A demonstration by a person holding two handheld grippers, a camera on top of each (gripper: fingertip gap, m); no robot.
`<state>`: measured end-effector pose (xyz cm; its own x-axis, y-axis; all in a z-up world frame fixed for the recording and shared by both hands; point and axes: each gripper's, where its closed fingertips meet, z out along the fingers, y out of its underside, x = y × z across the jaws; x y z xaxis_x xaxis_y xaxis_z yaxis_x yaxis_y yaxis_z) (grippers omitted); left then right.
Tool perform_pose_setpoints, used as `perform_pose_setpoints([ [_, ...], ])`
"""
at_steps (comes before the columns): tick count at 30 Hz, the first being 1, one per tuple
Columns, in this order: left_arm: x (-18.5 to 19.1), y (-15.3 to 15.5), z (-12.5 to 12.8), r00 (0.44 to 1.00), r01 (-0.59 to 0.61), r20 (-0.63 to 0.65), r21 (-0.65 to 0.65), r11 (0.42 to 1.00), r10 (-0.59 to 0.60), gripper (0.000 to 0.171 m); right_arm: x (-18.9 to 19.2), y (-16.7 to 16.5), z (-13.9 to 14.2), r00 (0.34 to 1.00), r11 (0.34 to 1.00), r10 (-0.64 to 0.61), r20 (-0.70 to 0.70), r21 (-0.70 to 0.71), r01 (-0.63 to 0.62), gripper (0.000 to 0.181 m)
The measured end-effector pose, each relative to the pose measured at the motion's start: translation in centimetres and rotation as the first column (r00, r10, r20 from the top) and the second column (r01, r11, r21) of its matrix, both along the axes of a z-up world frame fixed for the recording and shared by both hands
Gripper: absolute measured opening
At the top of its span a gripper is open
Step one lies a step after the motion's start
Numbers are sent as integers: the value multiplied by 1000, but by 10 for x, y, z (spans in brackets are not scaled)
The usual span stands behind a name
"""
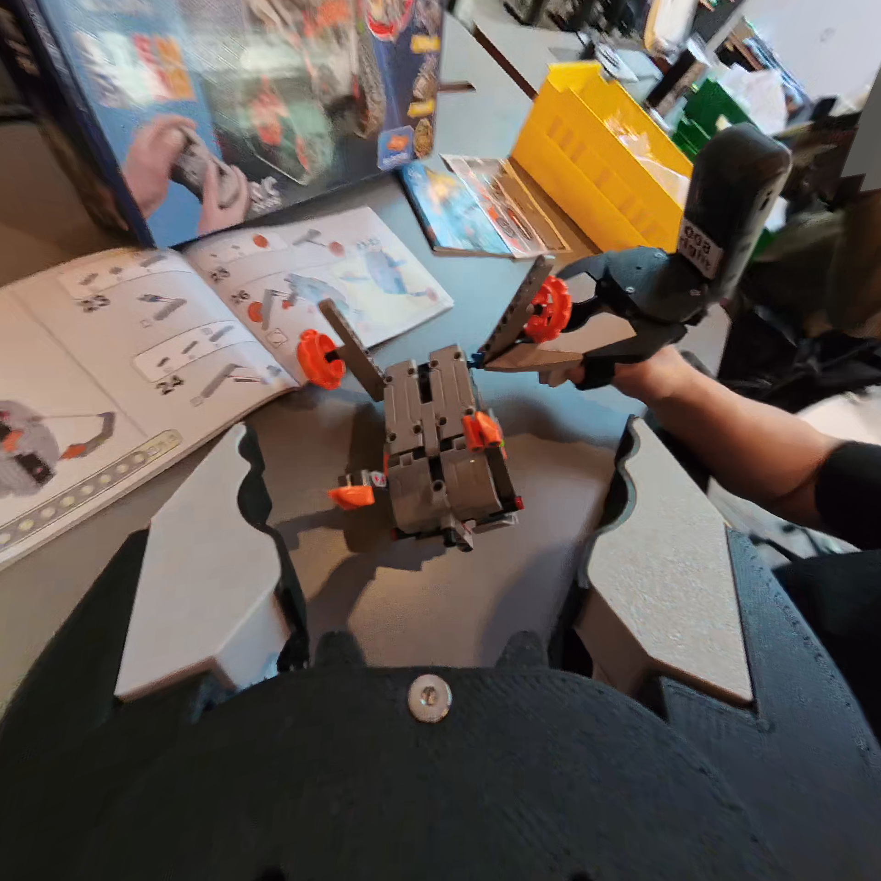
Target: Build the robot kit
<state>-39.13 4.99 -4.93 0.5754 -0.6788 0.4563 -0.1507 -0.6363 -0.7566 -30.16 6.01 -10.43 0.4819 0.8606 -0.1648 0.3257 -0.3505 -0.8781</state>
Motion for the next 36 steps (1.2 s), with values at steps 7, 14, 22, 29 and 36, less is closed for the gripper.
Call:
perform_pose_setpoints([
  [7,24,6,2,969,214,-82,-189,958,-232,128,-3,-3,3,1000,999,8,7,39,-8,6],
  [14,0,7,-17,993,50,-102,-130,990,-64,130,-3,-3,3,1000,999,16,-4,41,-16,6],
  [22,-6,-25,-53,979,-58,177,-218,974,98,134,-3,-3,3,1000,999,27,-11,41,-27,6],
  [29,23,-15,-69,977,-74,184,-201,977,112,131,-3,-3,3,1000,998,21,-10,65,-20,6],
  [36,43,-16,-74,968,-3,243,-222,975,58,93,-1,-1,1,1000,998,14,-15,64,-13,6],
])
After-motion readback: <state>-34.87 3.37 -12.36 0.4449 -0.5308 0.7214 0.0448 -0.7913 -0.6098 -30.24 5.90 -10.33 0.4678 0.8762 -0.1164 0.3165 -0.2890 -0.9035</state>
